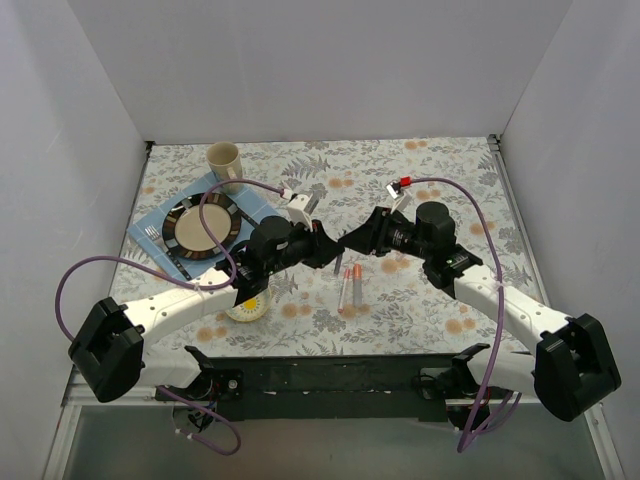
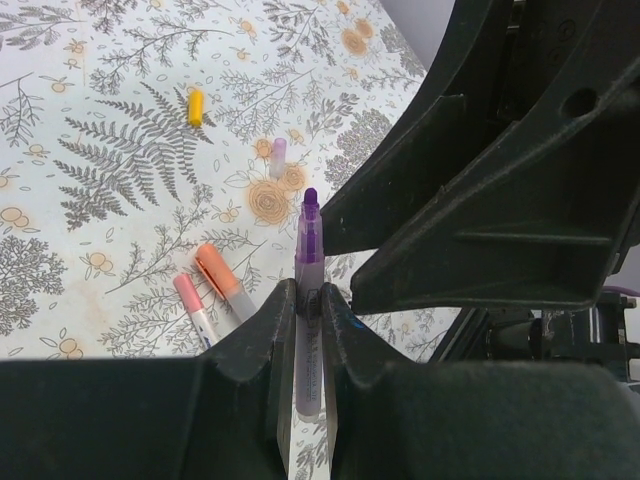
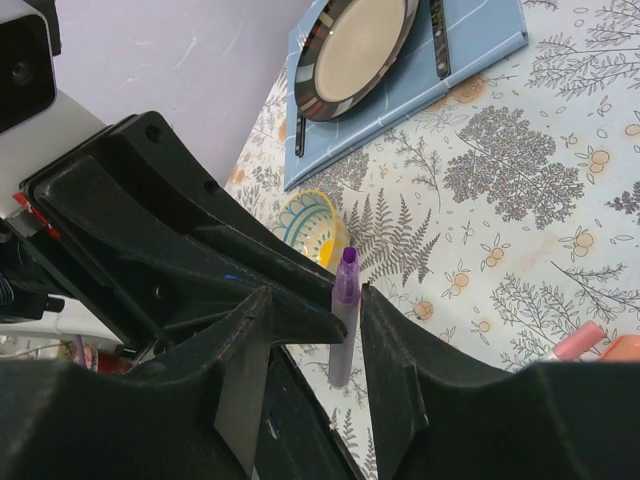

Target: Insert the pens into the pen caps

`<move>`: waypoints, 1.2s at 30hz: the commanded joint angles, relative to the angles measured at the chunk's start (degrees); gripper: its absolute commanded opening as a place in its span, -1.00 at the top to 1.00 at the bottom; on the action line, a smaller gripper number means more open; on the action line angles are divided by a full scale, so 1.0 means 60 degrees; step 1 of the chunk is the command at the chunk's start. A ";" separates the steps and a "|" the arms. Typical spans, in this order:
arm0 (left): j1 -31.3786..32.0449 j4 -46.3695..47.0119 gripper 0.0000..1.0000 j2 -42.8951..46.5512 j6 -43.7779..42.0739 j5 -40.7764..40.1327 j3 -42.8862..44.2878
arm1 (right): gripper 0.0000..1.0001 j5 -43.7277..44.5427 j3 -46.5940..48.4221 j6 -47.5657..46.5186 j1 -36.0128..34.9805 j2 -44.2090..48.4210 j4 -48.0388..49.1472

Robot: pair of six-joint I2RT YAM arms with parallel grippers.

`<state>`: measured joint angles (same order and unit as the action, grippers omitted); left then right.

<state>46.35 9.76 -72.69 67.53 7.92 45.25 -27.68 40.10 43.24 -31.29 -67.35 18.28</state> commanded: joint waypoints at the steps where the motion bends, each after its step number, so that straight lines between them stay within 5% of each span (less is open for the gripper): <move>1: 0.0098 0.0454 1.00 0.0337 -0.0034 0.0467 -0.0159 | 0.07 0.0789 -0.0281 0.0439 -0.0073 0.0414 0.0790; 11: 0.0098 0.0541 1.00 0.0454 -0.0005 0.0481 -0.0218 | 0.09 0.0805 -0.0325 0.0381 -0.0205 0.0357 0.0835; 18: 0.0098 0.0644 1.00 0.0454 0.0054 0.0583 -0.0189 | 0.97 0.0615 -0.0252 0.0322 -0.0264 0.0327 0.0937; 20: 0.0098 0.0658 0.97 0.0425 0.0054 0.0656 -0.0160 | 0.97 0.0644 -0.0223 0.0307 -0.0264 0.0400 0.0981; 26: 0.0098 0.0819 0.35 0.0308 0.0083 0.1242 -0.0335 | 0.97 0.0717 -0.0004 0.0322 -0.0249 0.0664 0.1142; 31: 0.0098 0.0878 0.36 0.0059 0.0054 0.1653 -0.0409 | 0.97 0.0659 0.0231 0.0337 -0.0249 0.0635 0.1128; 36: 0.0083 0.0981 0.61 0.0073 0.0010 0.1829 -0.0570 | 0.97 0.0717 0.0290 0.0307 -0.0264 0.0634 0.1128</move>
<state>46.68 14.28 -72.88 68.31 16.40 43.05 -23.18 39.13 45.15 -32.56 -64.84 21.63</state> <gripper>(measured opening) 0.250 0.054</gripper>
